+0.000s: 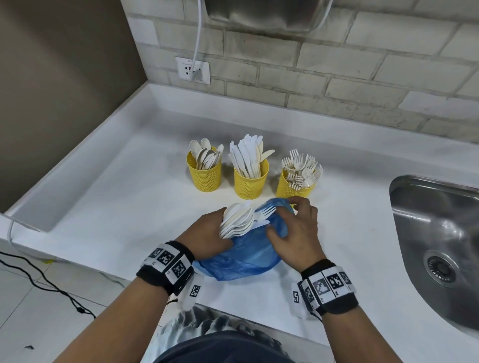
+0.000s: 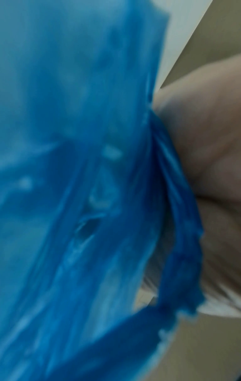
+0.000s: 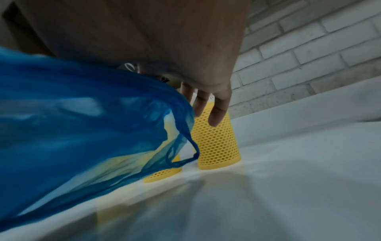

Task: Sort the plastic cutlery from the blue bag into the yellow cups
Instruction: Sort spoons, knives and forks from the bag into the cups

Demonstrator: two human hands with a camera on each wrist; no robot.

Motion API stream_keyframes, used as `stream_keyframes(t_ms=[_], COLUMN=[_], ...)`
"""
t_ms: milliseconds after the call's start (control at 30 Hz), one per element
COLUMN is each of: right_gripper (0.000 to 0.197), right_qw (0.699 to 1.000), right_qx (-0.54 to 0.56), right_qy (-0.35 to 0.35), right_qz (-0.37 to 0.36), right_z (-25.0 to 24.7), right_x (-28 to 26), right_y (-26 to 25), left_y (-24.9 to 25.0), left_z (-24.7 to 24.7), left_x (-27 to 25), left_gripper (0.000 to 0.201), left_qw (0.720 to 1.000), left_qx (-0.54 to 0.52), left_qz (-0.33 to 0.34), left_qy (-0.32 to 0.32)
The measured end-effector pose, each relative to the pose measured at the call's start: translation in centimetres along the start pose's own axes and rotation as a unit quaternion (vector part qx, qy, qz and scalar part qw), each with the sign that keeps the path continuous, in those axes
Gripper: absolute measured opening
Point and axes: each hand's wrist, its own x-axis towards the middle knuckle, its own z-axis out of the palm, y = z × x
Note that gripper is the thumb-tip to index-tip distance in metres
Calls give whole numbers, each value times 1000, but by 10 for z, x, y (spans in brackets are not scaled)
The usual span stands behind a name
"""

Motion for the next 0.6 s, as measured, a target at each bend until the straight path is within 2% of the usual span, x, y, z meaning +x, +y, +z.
stream_keyframes(t_ms=[100,267,433,600], right_gripper=[45,28,23,30], right_qw=[999,994,998,999], right_qx=[21,-73,-54,4], right_qy=[-48,-54,-19,38], right_qz=[3,-56,-37,17], right_z=[-2,-2,-5,-10], right_x=[4,6,11,17], right_y=[-5,-11,-8,-5], left_y=[5,12,11,5], left_z=[4,12,15,12], left_x=[2,6,8,6], left_gripper=[54,42,33,25], left_qw=[1000,999,998,997], left_qx=[-13,-44,-44,-14], left_qz=[6,10,4,-14], left_qy=[-5,22,52,74])
